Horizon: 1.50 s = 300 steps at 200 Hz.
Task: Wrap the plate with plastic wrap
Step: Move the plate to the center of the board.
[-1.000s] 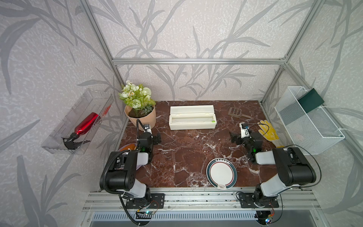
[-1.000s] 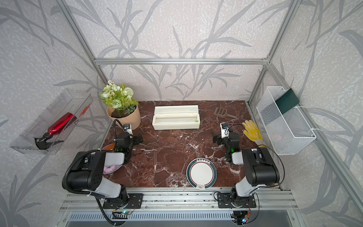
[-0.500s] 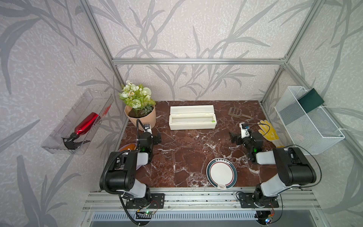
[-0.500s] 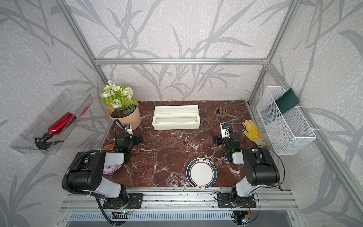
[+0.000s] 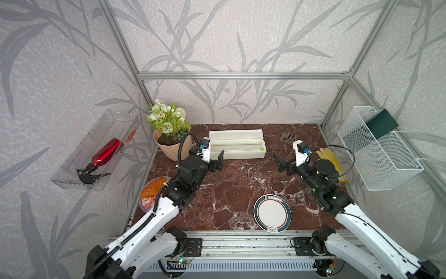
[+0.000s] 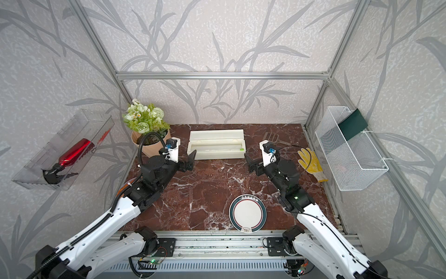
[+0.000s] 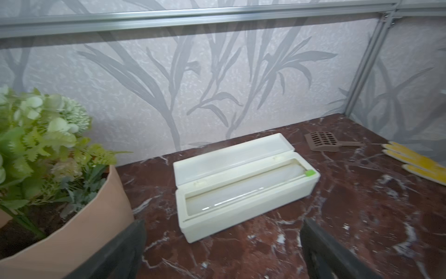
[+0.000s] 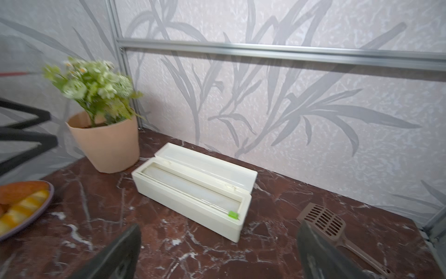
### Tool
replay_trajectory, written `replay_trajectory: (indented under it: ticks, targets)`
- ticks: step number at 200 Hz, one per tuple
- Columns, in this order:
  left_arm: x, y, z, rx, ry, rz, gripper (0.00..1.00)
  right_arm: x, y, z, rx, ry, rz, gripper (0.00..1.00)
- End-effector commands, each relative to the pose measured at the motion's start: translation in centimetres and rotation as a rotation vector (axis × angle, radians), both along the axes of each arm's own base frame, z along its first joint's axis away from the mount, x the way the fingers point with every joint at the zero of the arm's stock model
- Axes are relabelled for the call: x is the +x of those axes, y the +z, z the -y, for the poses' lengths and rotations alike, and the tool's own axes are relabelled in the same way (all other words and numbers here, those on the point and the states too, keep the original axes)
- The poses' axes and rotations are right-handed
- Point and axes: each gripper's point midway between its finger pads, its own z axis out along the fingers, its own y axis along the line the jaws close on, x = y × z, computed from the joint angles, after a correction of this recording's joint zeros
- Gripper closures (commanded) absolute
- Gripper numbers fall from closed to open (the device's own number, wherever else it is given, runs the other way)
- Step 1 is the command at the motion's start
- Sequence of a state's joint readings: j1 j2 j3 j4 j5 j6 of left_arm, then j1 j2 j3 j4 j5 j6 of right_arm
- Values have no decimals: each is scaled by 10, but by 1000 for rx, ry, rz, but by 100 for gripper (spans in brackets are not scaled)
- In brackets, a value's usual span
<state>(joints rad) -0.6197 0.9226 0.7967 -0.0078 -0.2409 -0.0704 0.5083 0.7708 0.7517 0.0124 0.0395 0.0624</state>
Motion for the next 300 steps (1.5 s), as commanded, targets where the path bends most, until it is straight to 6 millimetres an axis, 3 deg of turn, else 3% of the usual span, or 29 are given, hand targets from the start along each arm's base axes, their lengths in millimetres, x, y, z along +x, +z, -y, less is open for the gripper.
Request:
replay_trajectory:
  ticks: [1, 12, 22, 52, 81, 114, 135, 156, 190, 224, 300]
  targets:
    - [-40, -57, -15, 35, 109, -340, 1, -36, -59, 30, 36, -140, -446, 1]
    - [-58, -66, -26, -10, 162, -485, 1, -64, -73, 42, 57, -187, -636, 1]
    - [-70, -73, -26, -22, 149, -555, 1, -78, -70, 35, 53, -105, -678, 1]
    - [-92, -91, 8, -277, -6, -661, 1, -106, -78, 27, 202, -58, -792, 1]
    - [-121, -120, 58, -302, -216, -840, 1, -142, -141, 44, 83, -210, -1165, 1]
    - [-140, -162, 101, -278, -339, -960, 2, -161, -185, 60, 48, -362, -1269, 1]
    - [-144, -174, 125, -294, -417, -1023, 5, -165, -210, 65, 28, -427, -1325, 1]
    - [-146, -185, 141, -295, -467, -1079, 6, -162, -232, 54, 12, -412, -1388, 1]
    - [-148, -203, 160, -314, -512, -1164, 7, -150, -251, 42, 14, -392, -1405, 1]
    - [-148, -220, 168, -327, -507, -1226, 11, -145, -267, 35, 16, -388, -1426, 1]
    - [-148, -236, 173, -321, -474, -1299, 17, -148, -297, 28, 85, -376, -1463, 0]
